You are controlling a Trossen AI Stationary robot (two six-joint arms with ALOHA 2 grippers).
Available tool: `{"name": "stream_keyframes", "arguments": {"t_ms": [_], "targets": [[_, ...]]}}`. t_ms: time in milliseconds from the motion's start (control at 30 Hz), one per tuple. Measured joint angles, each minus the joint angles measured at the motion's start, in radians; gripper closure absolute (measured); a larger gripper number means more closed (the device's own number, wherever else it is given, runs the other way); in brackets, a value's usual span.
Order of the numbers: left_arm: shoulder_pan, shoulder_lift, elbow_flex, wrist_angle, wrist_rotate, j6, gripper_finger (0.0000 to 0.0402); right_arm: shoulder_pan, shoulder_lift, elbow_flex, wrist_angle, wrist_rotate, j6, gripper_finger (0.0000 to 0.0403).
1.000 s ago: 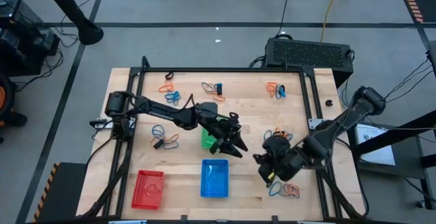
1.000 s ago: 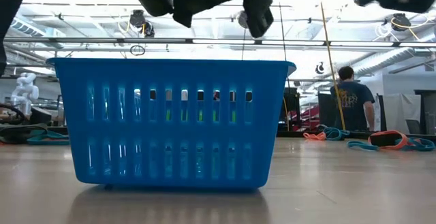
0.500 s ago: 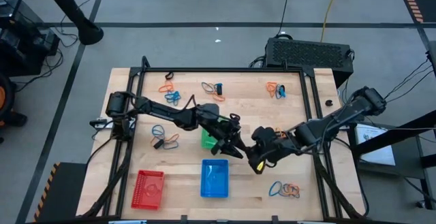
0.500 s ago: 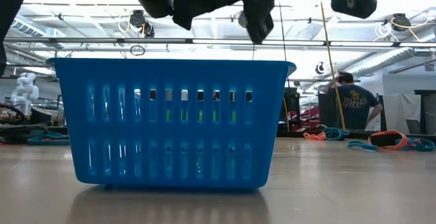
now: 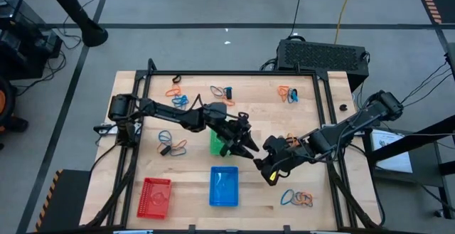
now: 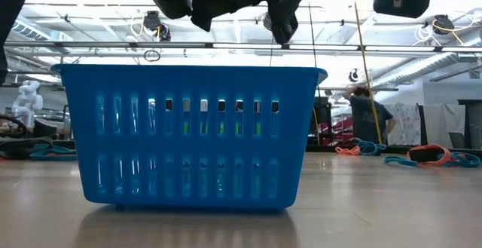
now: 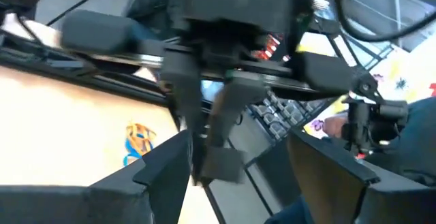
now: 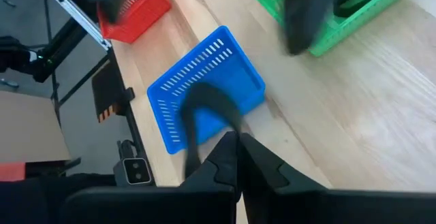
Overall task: Sort rubber bands into baskets
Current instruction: Put the black rubberband into the green bin
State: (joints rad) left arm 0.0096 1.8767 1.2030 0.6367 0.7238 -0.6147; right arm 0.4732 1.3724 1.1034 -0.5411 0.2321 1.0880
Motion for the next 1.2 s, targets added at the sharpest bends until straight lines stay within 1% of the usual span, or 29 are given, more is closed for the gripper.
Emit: {"name": "stream_keyframes", "arguments": {"t_ms": [167, 333, 533, 633, 733, 833, 933, 1033, 1067, 1100, 1200], "targets": [[-0.038, 0.002, 0.000, -0.047, -0.050, 0.046, 0.0155, -0.012, 0.000, 0.000, 0.000, 0.002, 0.000, 0.0402], [-0.036, 0.002, 0.000, -0.085, -0.124, 0.055, 0.0155, -0.040, 0.000, 0.000, 0.000, 0.004, -0.002, 0.0402], [-0.039, 0.002, 0.000, -0.112, -0.137, 0.073, 0.0155, -0.054, 0.000, 0.000, 0.000, 0.003, -0.017, 0.0402], [-0.036, 0.002, 0.000, -0.127, -0.154, 0.073, 0.0165, -0.054, 0.000, 0.000, 0.000, 0.003, -0.025, 0.0402], [-0.037, 0.002, 0.000, -0.133, -0.169, 0.073, 0.0197, -0.054, 0.000, 0.000, 0.000, 0.001, -0.028, 0.0402], [-0.038, 0.002, 0.000, -0.130, -0.192, 0.075, 0.0246, -0.054, 0.000, 0.000, 0.000, 0.000, -0.038, 0.0403], [-0.038, 0.002, 0.000, -0.131, -0.198, 0.081, 0.0304, -0.054, 0.000, 0.000, 0.000, 0.000, -0.048, 0.0400], [-0.037, 0.002, 0.000, -0.130, -0.198, 0.084, 0.0372, -0.054, 0.000, 0.000, -0.001, 0.001, -0.059, 0.0388], [-0.037, 0.002, 0.000, -0.131, -0.198, 0.092, 0.0384, -0.054, 0.000, 0.000, -0.002, 0.000, -0.064, 0.0382], [-0.038, 0.002, 0.000, -0.132, -0.198, 0.097, 0.0389, -0.054, 0.000, 0.000, -0.003, 0.001, -0.073, 0.0376], [-0.038, 0.002, 0.000, -0.141, -0.197, 0.098, 0.0387, -0.058, -0.008, 0.000, -0.010, 0.001, -0.088, 0.0355]]}}
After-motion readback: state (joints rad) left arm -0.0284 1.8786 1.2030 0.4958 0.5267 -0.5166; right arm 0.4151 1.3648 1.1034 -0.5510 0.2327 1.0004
